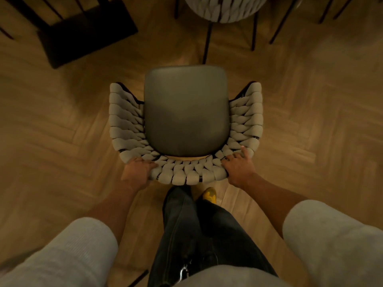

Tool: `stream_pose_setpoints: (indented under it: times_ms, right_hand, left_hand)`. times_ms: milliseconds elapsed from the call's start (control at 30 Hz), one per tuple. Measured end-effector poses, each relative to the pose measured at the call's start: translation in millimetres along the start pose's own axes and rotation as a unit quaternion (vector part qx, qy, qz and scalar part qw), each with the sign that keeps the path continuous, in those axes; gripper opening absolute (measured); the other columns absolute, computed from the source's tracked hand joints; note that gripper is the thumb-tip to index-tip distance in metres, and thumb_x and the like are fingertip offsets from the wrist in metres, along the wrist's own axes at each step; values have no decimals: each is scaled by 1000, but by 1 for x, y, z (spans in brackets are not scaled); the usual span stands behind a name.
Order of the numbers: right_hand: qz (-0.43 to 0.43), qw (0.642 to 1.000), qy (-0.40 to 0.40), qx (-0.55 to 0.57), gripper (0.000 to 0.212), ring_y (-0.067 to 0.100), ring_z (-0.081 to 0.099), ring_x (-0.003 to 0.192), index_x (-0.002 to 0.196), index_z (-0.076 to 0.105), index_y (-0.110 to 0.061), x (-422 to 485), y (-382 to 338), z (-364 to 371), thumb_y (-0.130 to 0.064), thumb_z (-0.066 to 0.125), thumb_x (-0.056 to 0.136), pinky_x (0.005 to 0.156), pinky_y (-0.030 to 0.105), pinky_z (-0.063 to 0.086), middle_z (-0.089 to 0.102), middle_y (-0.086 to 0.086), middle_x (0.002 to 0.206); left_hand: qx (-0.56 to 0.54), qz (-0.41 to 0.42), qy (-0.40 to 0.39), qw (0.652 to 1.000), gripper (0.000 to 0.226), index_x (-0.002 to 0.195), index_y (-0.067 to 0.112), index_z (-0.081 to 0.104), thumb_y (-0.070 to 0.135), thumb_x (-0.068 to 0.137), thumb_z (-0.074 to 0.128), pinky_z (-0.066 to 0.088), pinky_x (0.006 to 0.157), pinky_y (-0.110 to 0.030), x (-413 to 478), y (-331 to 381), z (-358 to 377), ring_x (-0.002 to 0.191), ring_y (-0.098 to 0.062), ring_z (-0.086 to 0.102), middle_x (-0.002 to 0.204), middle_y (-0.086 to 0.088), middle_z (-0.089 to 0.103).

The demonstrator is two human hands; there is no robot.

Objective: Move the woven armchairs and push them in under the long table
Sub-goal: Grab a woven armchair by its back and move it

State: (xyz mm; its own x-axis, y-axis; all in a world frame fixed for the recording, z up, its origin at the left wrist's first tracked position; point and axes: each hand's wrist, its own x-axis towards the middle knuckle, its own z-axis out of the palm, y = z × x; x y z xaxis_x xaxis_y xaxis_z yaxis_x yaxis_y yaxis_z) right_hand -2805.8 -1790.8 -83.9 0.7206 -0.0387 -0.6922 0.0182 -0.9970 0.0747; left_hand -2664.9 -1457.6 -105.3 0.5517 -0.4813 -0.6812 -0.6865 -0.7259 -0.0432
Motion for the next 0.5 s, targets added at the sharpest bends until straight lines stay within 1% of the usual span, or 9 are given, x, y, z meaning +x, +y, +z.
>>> stream_pose_setpoints:
  times_ms: [133, 233, 367, 500]
  right_hand:
    - [-12, 1000, 8, -21, 60, 28, 43, 141, 144, 52, -29, 27, -3, -27, -38, 67, 87, 123, 61, -4, 55, 1, 145]
    - [-18, 999, 11, -35, 62, 29, 40, 143, 146, 50, -27, 51, 0, -52, -38, 66, 87, 124, 61, -4, 54, 2, 146]
    - [-25, 999, 10, -45, 63, 32, 35, 145, 147, 49, -25, 84, -4, -85, -37, 66, 87, 123, 64, -3, 52, 5, 148]
    - [-30, 998, 6, -52, 63, 33, 31, 147, 146, 49, -26, 119, -14, -121, -39, 67, 87, 123, 64, -2, 50, 5, 150]
  left_hand:
    - [-28, -22, 7, 999, 62, 147, 43, 46, 46, 89, 68, 37, 113, -35, 1, -17, -2, 128, -20, 50, 144, 10, 56]
    - [-42, -36, 4, 998, 59, 146, 44, 47, 42, 90, 67, 36, 111, -34, 14, -36, -9, 127, -19, 51, 143, 11, 56]
    - [-36, -37, 20, 998, 54, 145, 44, 48, 33, 94, 62, 37, 108, -32, 32, -68, -13, 124, -17, 55, 144, 13, 56]
    - [-26, -31, 4, 999, 50, 145, 47, 46, 39, 97, 57, 37, 107, -32, 56, -107, -27, 124, -16, 56, 143, 14, 56]
